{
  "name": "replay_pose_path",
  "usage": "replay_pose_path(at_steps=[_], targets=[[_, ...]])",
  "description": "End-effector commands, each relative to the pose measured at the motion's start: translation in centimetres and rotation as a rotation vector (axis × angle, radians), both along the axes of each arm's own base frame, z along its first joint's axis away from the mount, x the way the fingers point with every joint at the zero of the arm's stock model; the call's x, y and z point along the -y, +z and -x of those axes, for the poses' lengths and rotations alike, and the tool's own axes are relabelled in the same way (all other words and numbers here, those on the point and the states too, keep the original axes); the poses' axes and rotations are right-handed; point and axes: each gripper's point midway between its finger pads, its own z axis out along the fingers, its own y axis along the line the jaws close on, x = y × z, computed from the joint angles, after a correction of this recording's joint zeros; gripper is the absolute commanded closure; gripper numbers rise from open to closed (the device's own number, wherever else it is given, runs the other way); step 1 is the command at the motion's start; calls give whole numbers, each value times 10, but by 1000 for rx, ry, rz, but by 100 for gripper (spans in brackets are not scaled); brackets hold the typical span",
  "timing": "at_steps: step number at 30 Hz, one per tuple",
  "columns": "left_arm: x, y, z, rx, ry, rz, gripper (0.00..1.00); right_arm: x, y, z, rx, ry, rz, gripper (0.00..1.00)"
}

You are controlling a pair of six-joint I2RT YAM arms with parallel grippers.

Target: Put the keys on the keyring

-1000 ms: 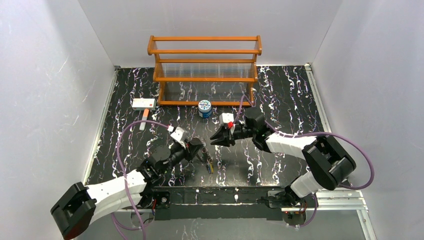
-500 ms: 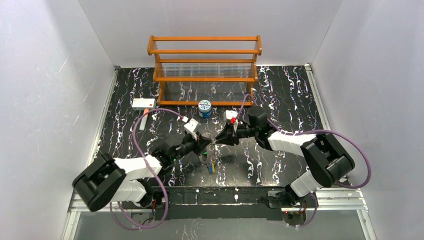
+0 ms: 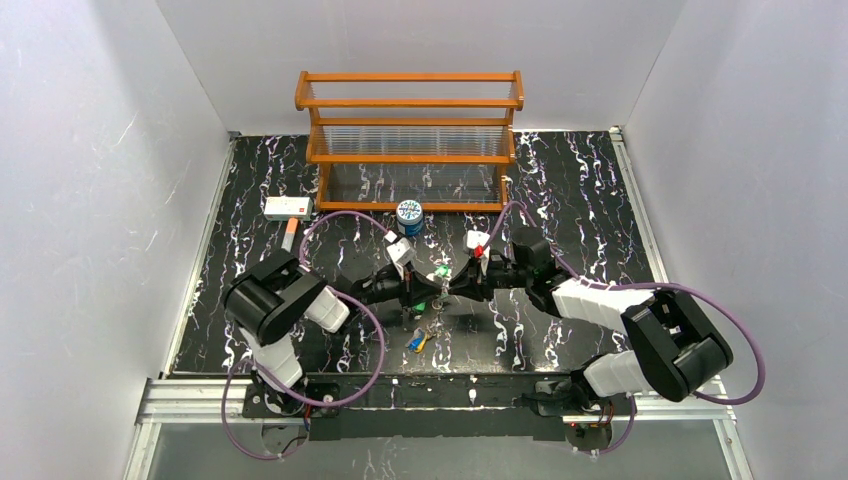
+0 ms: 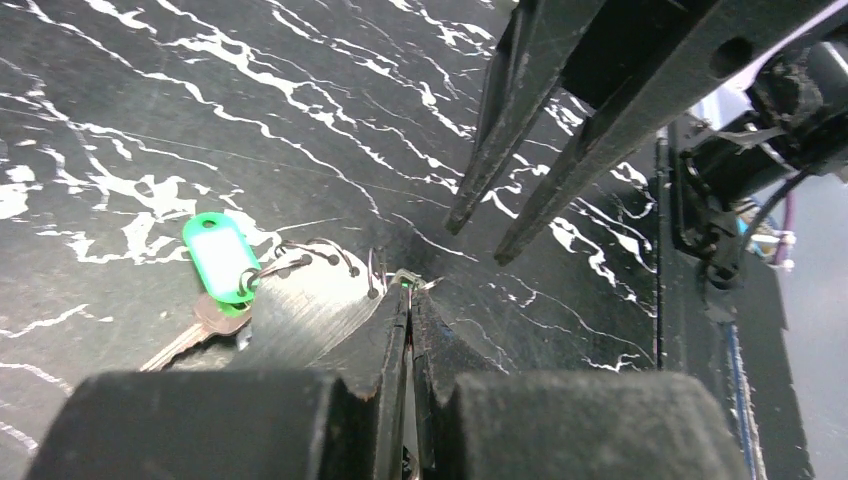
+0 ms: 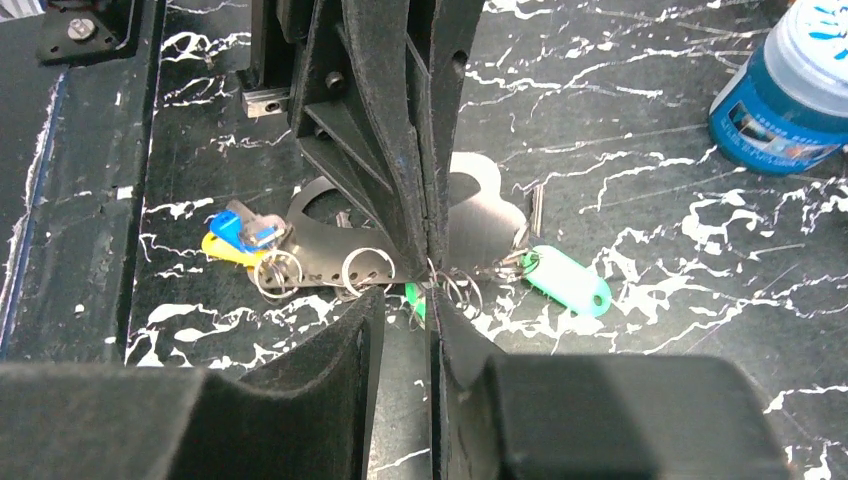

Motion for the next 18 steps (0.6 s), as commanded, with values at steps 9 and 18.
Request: replay_pose_path(at_steps=[9,18], targets=[[7,63,16,224,-117,241,100,5,-1,-2,36,-17,-9,69],[2,69,23,266,-124,241,100,-2,8,25,17,149,-84,63]])
